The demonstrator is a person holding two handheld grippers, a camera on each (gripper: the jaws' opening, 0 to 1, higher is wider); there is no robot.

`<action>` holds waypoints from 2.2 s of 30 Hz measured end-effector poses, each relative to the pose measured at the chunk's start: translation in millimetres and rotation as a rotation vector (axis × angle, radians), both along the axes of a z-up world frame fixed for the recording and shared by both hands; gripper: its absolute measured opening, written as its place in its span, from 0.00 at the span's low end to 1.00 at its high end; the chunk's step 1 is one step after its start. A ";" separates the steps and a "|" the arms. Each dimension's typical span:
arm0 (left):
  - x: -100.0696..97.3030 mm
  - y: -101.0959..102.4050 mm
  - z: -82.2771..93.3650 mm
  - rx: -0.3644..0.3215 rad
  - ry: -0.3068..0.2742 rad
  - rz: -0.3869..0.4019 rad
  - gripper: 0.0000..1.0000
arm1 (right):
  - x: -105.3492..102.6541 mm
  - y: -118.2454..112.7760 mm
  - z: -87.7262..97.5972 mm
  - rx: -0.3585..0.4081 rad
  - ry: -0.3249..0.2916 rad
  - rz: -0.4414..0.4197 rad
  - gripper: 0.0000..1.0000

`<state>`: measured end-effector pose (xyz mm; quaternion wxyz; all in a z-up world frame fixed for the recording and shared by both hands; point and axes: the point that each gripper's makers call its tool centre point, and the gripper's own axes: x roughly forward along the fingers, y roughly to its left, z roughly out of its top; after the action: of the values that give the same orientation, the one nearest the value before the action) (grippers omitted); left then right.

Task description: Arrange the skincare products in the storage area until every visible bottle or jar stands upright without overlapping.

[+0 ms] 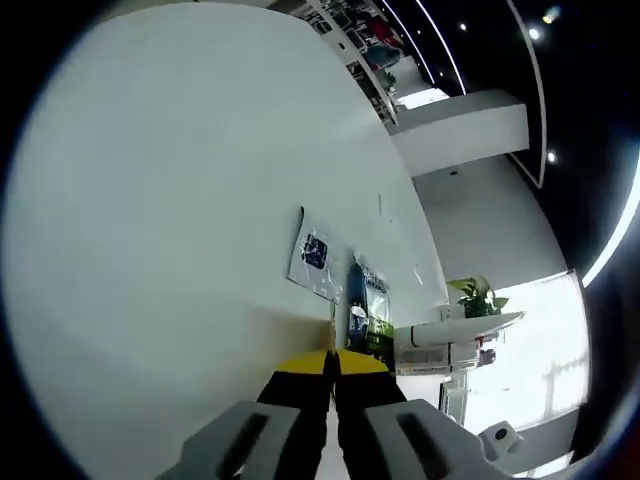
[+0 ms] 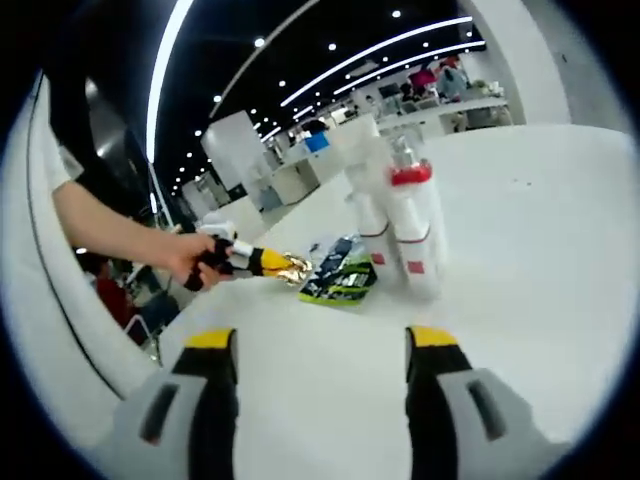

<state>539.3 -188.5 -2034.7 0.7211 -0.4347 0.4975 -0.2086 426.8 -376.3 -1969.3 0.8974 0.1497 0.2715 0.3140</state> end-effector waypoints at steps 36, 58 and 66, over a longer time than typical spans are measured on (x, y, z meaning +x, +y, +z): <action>1.1 12.8 -14.8 0.429 -0.094 -0.222 0.09 | -6.3 0.0 -5.0 -0.006 0.012 -0.002 0.65; 3.0 24.8 -15.4 0.644 -0.176 -0.368 0.18 | -8.4 0.6 -6.8 -0.004 0.017 0.004 0.65; 1.1 25.7 -16.5 0.662 -0.175 -0.382 0.19 | -9.4 -0.2 -7.6 -0.004 0.021 0.001 0.65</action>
<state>540.4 -162.8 -2051.1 0.8104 -0.0588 0.5462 -0.2035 417.4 -376.5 -1976.9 0.8947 0.1509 0.2815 0.3124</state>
